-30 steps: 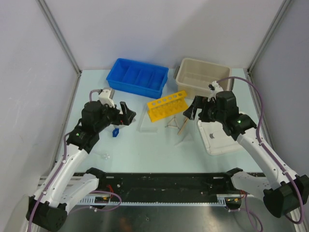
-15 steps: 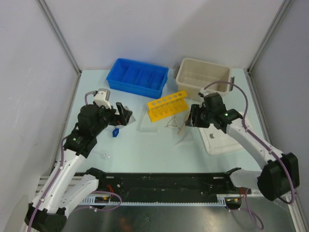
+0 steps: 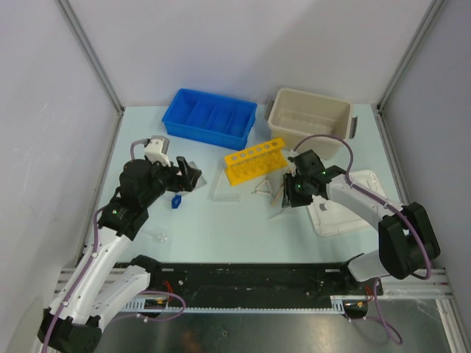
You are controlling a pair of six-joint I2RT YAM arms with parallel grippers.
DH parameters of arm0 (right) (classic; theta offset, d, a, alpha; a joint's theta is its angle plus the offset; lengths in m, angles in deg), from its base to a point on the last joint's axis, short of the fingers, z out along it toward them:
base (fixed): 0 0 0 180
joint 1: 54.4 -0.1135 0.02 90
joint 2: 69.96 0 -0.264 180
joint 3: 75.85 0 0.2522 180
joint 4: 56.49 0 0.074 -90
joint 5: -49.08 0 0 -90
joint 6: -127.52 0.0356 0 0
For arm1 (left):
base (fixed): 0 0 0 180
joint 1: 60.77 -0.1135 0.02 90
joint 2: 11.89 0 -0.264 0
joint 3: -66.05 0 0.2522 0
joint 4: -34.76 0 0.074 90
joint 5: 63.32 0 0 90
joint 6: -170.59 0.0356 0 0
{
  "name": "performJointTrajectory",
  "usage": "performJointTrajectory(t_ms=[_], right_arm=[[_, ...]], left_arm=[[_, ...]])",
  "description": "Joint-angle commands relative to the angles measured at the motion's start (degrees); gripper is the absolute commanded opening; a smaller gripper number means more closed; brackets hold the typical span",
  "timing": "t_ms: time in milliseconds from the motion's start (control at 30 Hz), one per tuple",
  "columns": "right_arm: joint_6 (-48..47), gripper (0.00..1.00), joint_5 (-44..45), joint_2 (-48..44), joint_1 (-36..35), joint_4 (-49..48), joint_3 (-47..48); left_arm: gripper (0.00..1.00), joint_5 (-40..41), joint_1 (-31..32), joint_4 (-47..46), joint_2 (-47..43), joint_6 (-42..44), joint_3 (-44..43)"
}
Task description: Organize the chemistry lab equipment
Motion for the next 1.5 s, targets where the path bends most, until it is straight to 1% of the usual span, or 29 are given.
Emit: performJointTrajectory(t_ms=[0,300,500,733,1067,1133,1200,1267,1300,1333,1400,1467], right_arm=[[-1.2,0.41,2.6,-0.4,-0.2,-0.1,-0.8],[-1.4,0.41,4.1,-3.8,0.0,0.3,-0.9],[-1.4,0.42,4.5,-6.2,2.3,1.4,-0.9],[-3.2,0.42,4.8,-3.8,4.0,2.5,-1.2],[-2.3,0.39,0.6,-1.1,3.6,-0.7,-3.4],[-2.4,0.37,0.7,-0.7,3.4,-1.0,-3.7],[-2.5,0.31,0.9,-0.7,3.3,-1.3,-3.8],[-2.9,0.21,0.0,-1.0,3.3,-2.1,-3.8],[-3.2,0.12,-1.1,-1.3,3.1,-2.7,-3.8],[-3.6,0.06,-2.5,-1.7,2.9,-3.3,-3.8],[-4.2,0.02,-4.8,-2.7,2.1,-4.4,-3.8],[-4.5,0.0,-6.4,-4.3,1.1,-5.6,-3.8]], left_arm=[[0.82,-2.0,0.1,-2.3,-0.2,0.7,0.3],[0.81,-2.9,0.0,-2.6,-0.2,0.6,0.7],[0.81,-3.6,0.0,-2.8,-0.1,0.6,1.0],[0.8,-5.5,0.0,-3.4,0.2,0.6,1.0],[0.77,-7.2,0.0,-3.9,1.0,0.6,1.2],[0.76,-8.2,0.1,-4.0,1.4,0.6,1.2],[0.76,-11.3,0.0,-4.6,2.0,0.8,1.1],[0.76,-15.7,0.0,-5.4,3.1,0.8,1.1],[0.77,-18.2,0.1,-5.7,3.7,0.9,1.0],[0.77,-20.6,0.1,-6.0,4.4,1.0,0.9],[0.76,-24.3,0.2,-6.2,6.1,1.3,0.5],[0.77,-27.0,0.4,-6.2,7.6,1.8,-0.1]])
